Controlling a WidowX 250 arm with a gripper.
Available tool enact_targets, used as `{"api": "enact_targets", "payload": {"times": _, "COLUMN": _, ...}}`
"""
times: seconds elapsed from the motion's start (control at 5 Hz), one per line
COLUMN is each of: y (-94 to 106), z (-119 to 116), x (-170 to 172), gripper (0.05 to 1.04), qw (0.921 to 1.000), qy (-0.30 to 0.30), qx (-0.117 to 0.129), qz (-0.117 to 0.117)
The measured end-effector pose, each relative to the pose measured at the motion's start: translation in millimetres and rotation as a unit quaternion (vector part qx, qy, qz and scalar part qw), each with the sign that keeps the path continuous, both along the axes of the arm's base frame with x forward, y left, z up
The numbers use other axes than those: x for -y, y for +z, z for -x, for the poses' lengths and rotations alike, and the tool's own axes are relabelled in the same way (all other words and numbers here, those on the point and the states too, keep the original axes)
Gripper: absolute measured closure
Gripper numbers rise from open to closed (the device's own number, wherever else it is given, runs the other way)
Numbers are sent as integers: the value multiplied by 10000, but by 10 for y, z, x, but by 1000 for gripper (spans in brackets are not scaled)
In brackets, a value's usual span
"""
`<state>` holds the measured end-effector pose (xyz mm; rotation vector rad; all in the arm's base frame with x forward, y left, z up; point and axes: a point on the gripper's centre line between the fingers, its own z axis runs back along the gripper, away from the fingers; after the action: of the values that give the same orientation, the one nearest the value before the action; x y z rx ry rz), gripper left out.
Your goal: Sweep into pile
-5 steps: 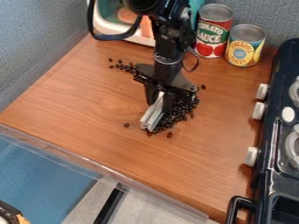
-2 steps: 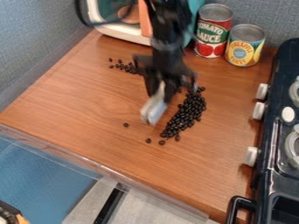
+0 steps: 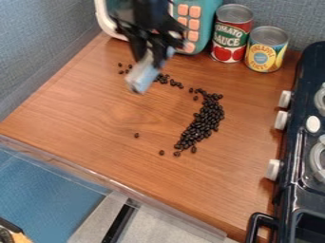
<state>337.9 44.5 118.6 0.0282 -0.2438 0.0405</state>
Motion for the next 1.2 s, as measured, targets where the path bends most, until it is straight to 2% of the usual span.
{"api": "enact_targets", "payload": {"times": 0.2, "y": 91, "z": 18, "x": -430, "gripper": 738, "qw": 9996, "qy": 253, "qx": 88, "qz": -109}}
{"api": "enact_targets", "payload": {"times": 0.6, "y": -145, "z": -54, "x": -942, "gripper": 738, "qw": 9986, "qy": 421, "qx": -114, "qz": -307}}
{"api": "enact_targets", "payload": {"times": 1.2, "y": -556, "z": -290, "x": -1218, "gripper": 738, "qw": 9957, "qy": 548, "qx": -371, "qz": -656}}
